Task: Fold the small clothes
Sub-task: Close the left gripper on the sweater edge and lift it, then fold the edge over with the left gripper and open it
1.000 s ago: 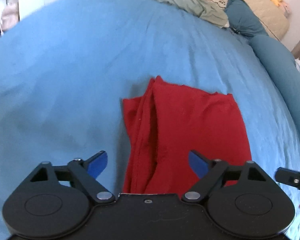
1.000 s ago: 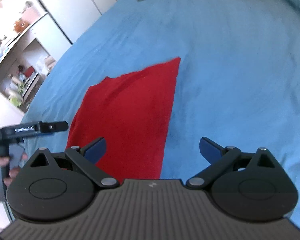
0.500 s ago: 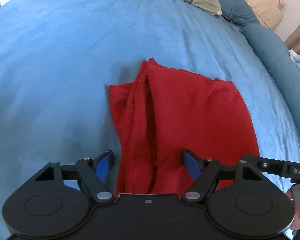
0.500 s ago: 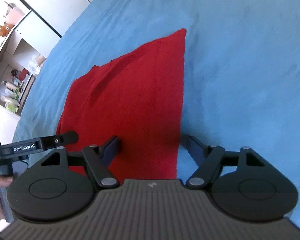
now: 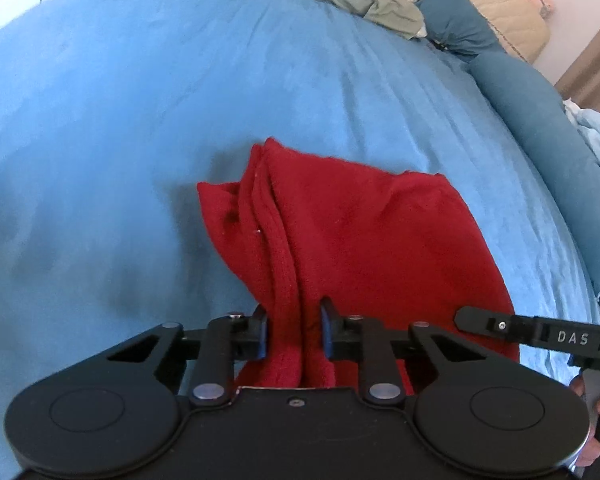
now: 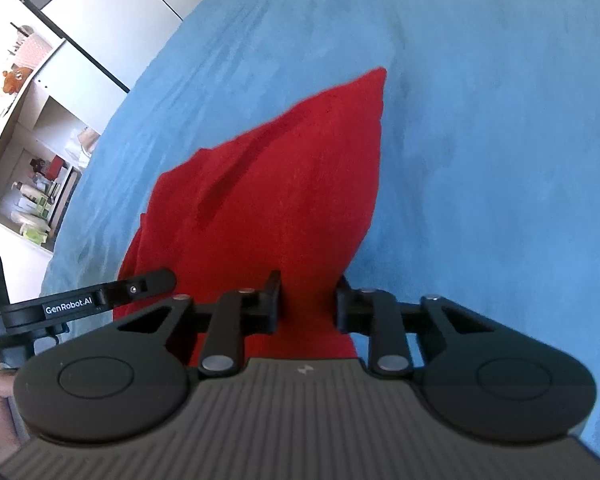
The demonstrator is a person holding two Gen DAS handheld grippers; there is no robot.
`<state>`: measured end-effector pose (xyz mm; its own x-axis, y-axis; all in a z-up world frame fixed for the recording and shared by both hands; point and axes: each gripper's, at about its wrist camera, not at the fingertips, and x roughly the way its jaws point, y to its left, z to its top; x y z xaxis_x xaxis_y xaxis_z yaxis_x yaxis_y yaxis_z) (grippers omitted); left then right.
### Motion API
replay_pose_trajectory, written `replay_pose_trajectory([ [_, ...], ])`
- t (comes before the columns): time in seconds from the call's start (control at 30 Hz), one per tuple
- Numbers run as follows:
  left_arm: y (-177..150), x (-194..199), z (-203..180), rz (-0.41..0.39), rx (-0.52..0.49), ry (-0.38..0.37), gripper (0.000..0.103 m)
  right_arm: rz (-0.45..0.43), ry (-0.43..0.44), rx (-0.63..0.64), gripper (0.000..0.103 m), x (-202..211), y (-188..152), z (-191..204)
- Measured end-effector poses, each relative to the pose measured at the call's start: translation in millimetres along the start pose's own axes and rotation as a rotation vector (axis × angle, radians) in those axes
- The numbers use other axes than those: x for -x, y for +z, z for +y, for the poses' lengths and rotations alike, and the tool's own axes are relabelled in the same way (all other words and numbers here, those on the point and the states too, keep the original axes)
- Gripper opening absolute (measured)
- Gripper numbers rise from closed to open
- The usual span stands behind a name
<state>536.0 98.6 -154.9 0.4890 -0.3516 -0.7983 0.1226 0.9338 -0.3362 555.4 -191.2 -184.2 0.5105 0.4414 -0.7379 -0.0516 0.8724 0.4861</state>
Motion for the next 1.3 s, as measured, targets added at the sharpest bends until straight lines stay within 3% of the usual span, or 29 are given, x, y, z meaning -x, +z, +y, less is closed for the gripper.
replay_pose_trajectory([
  [0.13,-1.1,21.0,-25.1,-0.023,-0.039,0.007,0.025,-0.044,0.015,0.036,0.037,29.1,3.4,15.9],
  [0.27,-13.1,57.3,-65.0,-0.074,-0.141,0.020,0.025,-0.082,0.027,0.060,0.037,74.2,-3.0,20.7],
  [0.33,-25.8,76.0,-84.2,-0.099,-0.183,0.021,0.025,-0.096,0.028,0.078,0.037,100.3,-11.4,19.1],
  [0.57,-93.1,124.5,-132.4,-0.089,-0.156,0.029,0.025,-0.083,0.025,0.143,0.037,182.1,-55.8,6.1],
  [0.7,-139.5,119.8,-149.1,-0.064,-0.168,0.036,0.025,-0.052,0.009,0.135,0.037,201.3,-95.5,-15.0],
  [0.87,-188.2,89.6,-153.4,-0.010,-0.181,0.040,0.025,-0.006,-0.028,0.108,0.037,189.8,-151.6,-49.2],
  [1.0,-208.2,80.5,-149.3,-0.060,-0.222,0.065,0.027,-0.016,-0.053,0.076,0.038,180.4,-181.5,-71.2],
  [1.07,-210.7,79.7,-143.8,-0.083,-0.217,0.054,0.037,-0.027,-0.029,0.047,0.041,179.3,-183.1,-78.9],
  [1.13,-211.0,80.7,-140.8,-0.101,-0.225,0.079,0.045,-0.037,-0.036,0.055,0.050,181.7,-182.1,-83.7],
  [1.2,-212.8,86.9,-138.5,-0.129,-0.225,0.118,0.058,-0.070,-0.047,0.079,0.068,189.3,-184.6,-82.8],
  [1.27,-215.7,95.0,-135.2,-0.169,-0.240,0.153,0.073,-0.118,-0.070,0.086,0.076,195.8,-187.7,-82.7],
  [1.3,-216.3,96.4,-133.8,-0.184,-0.253,0.174,0.074,-0.136,-0.089,0.083,0.076,196.5,-188.4,-82.0],
])
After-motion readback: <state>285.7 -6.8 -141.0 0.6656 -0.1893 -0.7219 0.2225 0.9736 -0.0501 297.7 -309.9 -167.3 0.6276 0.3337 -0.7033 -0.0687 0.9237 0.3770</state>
